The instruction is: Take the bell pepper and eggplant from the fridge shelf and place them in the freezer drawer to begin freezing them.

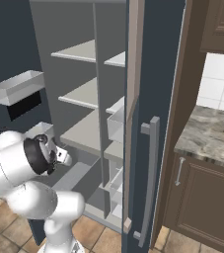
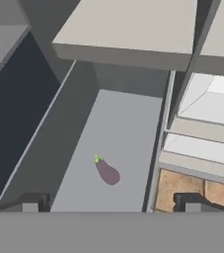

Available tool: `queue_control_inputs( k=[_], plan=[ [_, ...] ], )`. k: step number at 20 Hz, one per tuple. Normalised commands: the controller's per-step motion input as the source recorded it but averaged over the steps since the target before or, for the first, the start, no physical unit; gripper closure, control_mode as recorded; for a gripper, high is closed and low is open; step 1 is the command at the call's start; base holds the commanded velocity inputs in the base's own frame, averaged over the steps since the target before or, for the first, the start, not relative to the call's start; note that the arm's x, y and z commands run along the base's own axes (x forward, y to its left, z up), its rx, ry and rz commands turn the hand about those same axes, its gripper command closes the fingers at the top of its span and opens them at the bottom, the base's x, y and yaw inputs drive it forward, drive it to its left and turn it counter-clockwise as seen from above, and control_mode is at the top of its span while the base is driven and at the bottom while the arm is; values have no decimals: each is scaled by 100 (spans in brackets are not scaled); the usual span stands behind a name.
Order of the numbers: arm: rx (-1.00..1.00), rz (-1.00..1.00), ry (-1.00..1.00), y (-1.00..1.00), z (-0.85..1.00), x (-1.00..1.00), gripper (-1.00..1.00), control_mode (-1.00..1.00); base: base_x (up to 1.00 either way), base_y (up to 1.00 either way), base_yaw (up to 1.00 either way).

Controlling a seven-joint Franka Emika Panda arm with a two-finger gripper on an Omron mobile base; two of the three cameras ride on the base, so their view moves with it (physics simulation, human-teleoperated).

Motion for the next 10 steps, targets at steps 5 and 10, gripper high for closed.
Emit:
queue_control_inputs(
  k=[5,10],
  plan=[
    [0,-27,-7,0,100,-78,-100,-100,0,0,0],
    [0,-29,4,-17,100,-62,-100,-100,0,0,0]
  ],
)
